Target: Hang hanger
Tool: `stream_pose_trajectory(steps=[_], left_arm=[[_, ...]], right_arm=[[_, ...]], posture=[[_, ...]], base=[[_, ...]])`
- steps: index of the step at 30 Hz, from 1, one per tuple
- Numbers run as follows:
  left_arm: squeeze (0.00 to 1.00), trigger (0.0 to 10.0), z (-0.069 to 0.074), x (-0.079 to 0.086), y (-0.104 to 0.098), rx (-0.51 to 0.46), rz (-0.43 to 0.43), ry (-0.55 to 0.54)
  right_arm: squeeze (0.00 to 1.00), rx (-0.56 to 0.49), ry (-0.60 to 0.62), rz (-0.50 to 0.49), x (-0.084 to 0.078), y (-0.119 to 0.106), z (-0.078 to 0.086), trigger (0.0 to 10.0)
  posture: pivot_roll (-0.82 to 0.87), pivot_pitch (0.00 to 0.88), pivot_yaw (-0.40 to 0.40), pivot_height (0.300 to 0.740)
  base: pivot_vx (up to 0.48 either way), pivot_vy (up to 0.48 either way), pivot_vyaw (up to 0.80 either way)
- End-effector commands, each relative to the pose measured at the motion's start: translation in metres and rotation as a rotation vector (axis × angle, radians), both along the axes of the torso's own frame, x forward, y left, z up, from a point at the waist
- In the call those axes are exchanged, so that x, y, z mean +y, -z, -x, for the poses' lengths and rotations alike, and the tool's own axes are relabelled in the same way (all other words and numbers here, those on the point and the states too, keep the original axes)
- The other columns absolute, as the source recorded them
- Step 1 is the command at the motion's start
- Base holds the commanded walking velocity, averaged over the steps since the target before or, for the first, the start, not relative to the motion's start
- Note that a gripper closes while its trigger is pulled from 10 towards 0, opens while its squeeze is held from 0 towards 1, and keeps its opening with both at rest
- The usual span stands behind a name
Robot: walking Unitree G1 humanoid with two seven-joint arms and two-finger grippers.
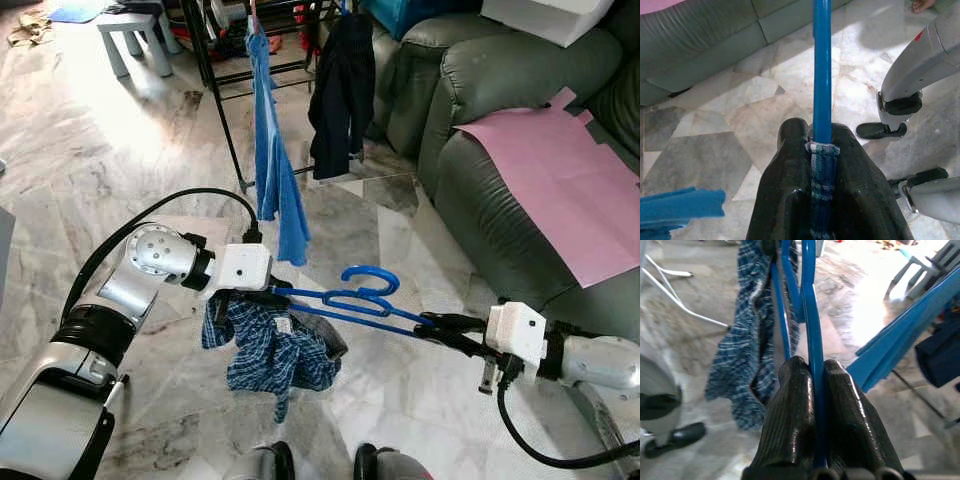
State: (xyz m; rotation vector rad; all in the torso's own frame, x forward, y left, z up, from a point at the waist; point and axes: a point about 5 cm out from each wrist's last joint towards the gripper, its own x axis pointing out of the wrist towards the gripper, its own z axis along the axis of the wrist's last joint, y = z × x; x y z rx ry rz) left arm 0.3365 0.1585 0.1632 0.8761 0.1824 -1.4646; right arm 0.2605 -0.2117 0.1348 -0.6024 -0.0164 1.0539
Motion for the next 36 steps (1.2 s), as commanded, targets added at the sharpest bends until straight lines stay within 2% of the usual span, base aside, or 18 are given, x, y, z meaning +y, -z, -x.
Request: stream_pose_trajectory(steps=[1,7,11,16,20,23,26,29,31,33,34,36], left_arm=[[0.0,0.0,0.001,0.007,0.004,0.029,-0.022,-0.014],[0.0,0.0,0.0,0.007,0.004,0.018,-0.001,-0.034],[0.0,0.0,-0.003,0.014,0.008,0.014,0.029,-0.112],[0.0,0.0,-0.003,0.017,0.01,0.013,0.024,-0.127],[0.0,0.0,0.0,0.026,0.015,0.024,0.004,-0.149],[0.0,0.0,0.0,0.026,0.017,0.026,0.005,-0.154],[0.0,0.0,-0.001,0.028,0.02,0.017,0.011,-0.181],[0.0,0.0,-0.002,0.033,0.021,0.004,0.046,-0.248],[0.0,0.0,-0.003,0.034,0.021,-0.002,0.054,-0.262],[0.0,0.0,-0.009,0.041,0.022,-0.077,0.093,-0.401],[0.0,0.0,-0.011,0.042,0.022,-0.102,0.108,-0.442],[0.0,0.0,-0.018,0.046,0.019,-0.148,0.191,-0.578]], right_arm=[[1.0,-0.027,0.049,-0.008,-0.004,-0.002,-0.005,10.0],[1.0,-0.02,0.049,0.03,-0.005,0.0,-0.005,10.0],[1.0,-0.037,0.064,0.107,-0.014,-0.002,-0.008,10.0],[1.0,-0.054,0.081,0.116,-0.018,-0.006,-0.011,10.0],[1.0,-0.159,0.193,0.188,-0.041,-0.023,-0.023,10.0],[1.0,-0.188,0.22,0.206,-0.045,-0.025,-0.025,10.0],[1.0,-0.274,0.344,0.248,-0.052,-0.031,-0.036,10.0],[1.0,-0.353,0.504,0.197,-0.057,-0.041,-0.047,10.0],[1.0,-0.362,0.527,0.176,-0.057,-0.042,-0.048,10.0],[1.0,-0.427,0.641,0.066,-0.055,-0.05,-0.054,10.0],[1.0,-0.437,0.67,0.035,-0.055,-0.051,-0.055,10.0],[1.0,-0.429,0.775,-0.058,-0.054,-0.048,-0.058,10.0]], posture=[[-0.06,0.181,0.019,0.74],[-0.06,0.177,0.017,0.74],[-0.06,0.173,0.016,0.74],[-0.06,0.173,0.016,0.74],[-0.07,0.168,0.018,0.74],[-0.07,0.168,0.018,0.74],[-0.07,0.169,0.017,0.74],[-0.08,0.165,0.019,0.74],[-0.08,0.165,0.019,0.74],[-0.07,0.163,0.017,0.74],[-0.07,0.163,0.017,0.74],[-0.06,0.168,0.016,0.74]], base=[[0.0,0.0,0.0],[0.0,0.0,0.0],[0.0,0.0,0.0],[0.0,0.0,0.0],[0.0,0.0,0.0],[0.0,0.0,0.0],[0.0,0.0,0.0],[0.0,0.0,0.0],[0.0,0.0,0.0],[0.0,0.0,0.0],[0.0,0.0,0.0],[0.0,0.0,0.0]])
